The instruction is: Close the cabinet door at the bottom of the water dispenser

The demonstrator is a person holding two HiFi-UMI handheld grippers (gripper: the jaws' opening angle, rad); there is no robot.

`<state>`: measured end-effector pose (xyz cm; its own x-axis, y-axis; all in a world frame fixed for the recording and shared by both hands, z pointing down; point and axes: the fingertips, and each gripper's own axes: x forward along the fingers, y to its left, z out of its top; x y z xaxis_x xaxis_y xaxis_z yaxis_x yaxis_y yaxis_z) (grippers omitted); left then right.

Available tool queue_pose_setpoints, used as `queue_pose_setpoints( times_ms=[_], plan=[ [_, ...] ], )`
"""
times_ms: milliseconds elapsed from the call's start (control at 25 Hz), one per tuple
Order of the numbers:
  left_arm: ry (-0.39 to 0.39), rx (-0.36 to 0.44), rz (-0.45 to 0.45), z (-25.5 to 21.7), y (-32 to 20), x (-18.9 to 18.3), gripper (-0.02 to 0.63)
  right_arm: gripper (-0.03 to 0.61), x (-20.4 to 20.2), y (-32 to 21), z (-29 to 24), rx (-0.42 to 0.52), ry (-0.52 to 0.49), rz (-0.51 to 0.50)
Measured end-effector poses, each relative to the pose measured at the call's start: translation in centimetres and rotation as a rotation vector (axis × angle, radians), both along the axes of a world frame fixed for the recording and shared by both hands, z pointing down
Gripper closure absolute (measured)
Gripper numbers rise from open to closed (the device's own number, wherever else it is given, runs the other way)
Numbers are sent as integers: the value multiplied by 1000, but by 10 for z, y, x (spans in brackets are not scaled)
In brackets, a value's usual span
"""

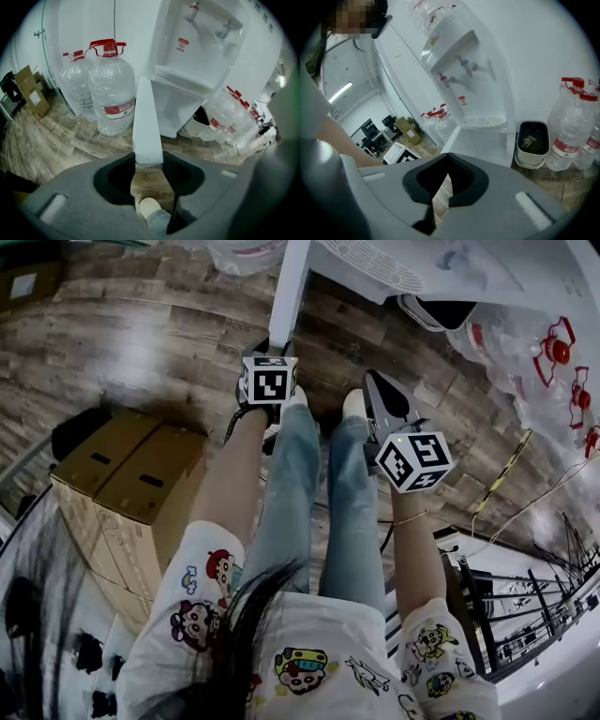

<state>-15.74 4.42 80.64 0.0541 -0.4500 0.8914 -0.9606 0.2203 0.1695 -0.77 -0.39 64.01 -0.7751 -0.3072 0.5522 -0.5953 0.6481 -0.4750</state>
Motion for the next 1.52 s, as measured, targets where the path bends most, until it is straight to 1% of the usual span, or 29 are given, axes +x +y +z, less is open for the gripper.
queue_pose_setpoints(
  times_ms=[240, 480, 560, 640, 800, 960, 1160, 1280, 1360, 1520],
  plan=[
    [-7, -27, -39, 2, -9, 37, 433, 568, 47, -13, 0, 4, -14, 71],
    [-20, -56, -126, 0, -19, 59, 434, 568, 89, -23, -1, 7, -25, 124],
    [-25, -67, -139, -1, -23, 66, 433, 568, 103, -27, -2, 6, -30, 153],
    [-32, -77, -129, -1, -28, 74, 433, 568, 116, -28, -3, 6, -31, 184],
    [-54, -98, -78, -1, -39, 93, 436, 568, 140, -33, -3, 2, -35, 231],
    [-48, -104, -116, -1, -50, 107, 436, 568, 159, -41, -3, -3, -35, 267],
    [-40, -102, -167, 0, -62, 117, 430, 568, 173, -48, -1, -12, -40, 309],
    [-22, -96, -188, -1, -70, 126, 424, 568, 181, -53, -1, -16, -44, 322],
    [-6, -96, -174, 0, -78, 135, 420, 568, 188, -57, 0, -20, -44, 328],
    [13, -102, -106, 1, -98, 156, 420, 568, 201, -61, 5, -36, -40, 349]
  ],
)
